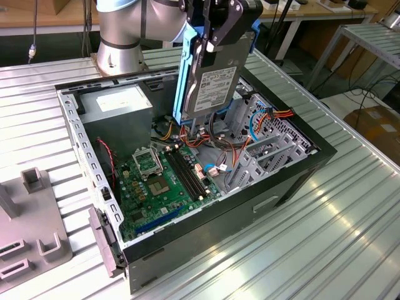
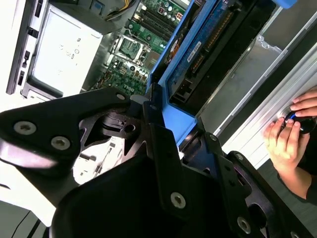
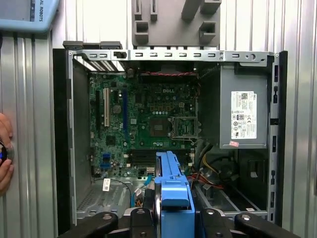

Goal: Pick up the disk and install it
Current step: 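Insert the disk into the insertion slot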

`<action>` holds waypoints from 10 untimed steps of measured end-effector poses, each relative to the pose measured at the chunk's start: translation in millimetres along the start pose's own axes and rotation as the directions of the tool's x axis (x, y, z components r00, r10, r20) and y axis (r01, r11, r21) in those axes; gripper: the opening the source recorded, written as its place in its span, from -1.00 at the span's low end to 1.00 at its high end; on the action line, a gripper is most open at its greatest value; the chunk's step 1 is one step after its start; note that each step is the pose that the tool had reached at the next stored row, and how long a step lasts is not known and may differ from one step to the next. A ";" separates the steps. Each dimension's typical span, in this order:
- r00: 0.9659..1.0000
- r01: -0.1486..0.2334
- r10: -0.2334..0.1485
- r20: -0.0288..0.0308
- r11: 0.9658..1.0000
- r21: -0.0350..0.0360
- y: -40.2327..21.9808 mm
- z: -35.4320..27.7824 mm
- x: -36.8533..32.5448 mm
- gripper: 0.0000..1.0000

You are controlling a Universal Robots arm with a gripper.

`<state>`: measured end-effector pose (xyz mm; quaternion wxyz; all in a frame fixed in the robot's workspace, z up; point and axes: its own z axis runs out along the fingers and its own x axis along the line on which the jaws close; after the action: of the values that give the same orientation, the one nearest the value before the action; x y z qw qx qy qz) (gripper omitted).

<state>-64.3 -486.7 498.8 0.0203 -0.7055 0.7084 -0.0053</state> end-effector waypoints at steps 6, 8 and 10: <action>1.000 0.000 0.000 0.000 1.000 0.000 -0.1 0.4 8.2 -0.26; 1.000 0.000 0.000 0.000 1.000 0.000 -0.2 0.5 11.8 -0.26; 1.000 -0.001 0.001 0.000 1.000 0.000 -0.3 0.5 15.0 -0.26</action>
<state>-64.1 -501.7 498.0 0.0203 -0.7053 0.7086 -0.0053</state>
